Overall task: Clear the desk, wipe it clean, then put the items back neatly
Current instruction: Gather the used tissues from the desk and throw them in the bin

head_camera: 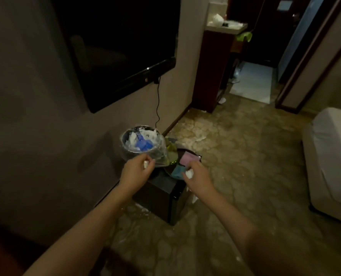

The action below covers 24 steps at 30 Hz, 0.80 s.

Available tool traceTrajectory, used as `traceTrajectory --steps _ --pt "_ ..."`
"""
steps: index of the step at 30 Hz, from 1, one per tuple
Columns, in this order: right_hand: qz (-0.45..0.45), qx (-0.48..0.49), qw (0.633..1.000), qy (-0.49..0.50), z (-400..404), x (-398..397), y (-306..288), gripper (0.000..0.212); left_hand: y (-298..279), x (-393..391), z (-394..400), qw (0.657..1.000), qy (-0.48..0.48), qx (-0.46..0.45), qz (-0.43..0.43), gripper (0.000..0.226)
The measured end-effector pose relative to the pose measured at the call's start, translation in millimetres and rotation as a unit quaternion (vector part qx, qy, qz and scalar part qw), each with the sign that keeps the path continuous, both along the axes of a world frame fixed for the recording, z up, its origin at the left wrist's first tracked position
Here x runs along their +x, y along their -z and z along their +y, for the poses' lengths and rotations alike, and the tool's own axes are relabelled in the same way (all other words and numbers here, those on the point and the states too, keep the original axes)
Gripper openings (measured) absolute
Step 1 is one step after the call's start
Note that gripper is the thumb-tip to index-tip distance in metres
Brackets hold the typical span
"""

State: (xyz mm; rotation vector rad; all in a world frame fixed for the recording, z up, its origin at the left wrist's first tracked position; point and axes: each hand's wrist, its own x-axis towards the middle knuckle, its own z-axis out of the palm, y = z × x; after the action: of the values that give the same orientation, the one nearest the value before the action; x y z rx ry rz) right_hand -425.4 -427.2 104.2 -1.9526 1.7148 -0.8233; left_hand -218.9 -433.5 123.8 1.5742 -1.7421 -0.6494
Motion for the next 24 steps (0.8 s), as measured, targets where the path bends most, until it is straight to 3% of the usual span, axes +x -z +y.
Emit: traceTrajectory --steps 10,18,24 --pt "-0.01 0.031 0.998 -0.054 -160.6 -7.0 10.5 0.011 26.0 -15.6 -136.3 0.999 -0.026 0.044 -0.004 0.017" --pt "-0.02 0.073 0.988 -0.138 -314.1 28.4 17.9 0.016 16.2 -3.4 -250.3 0.988 -0.153 0.008 0.023 0.021" --pt "-0.019 0.143 0.974 -0.173 -369.6 66.1 35.0 0.031 35.4 22.0 -291.6 0.979 -0.195 0.029 0.053 0.014"
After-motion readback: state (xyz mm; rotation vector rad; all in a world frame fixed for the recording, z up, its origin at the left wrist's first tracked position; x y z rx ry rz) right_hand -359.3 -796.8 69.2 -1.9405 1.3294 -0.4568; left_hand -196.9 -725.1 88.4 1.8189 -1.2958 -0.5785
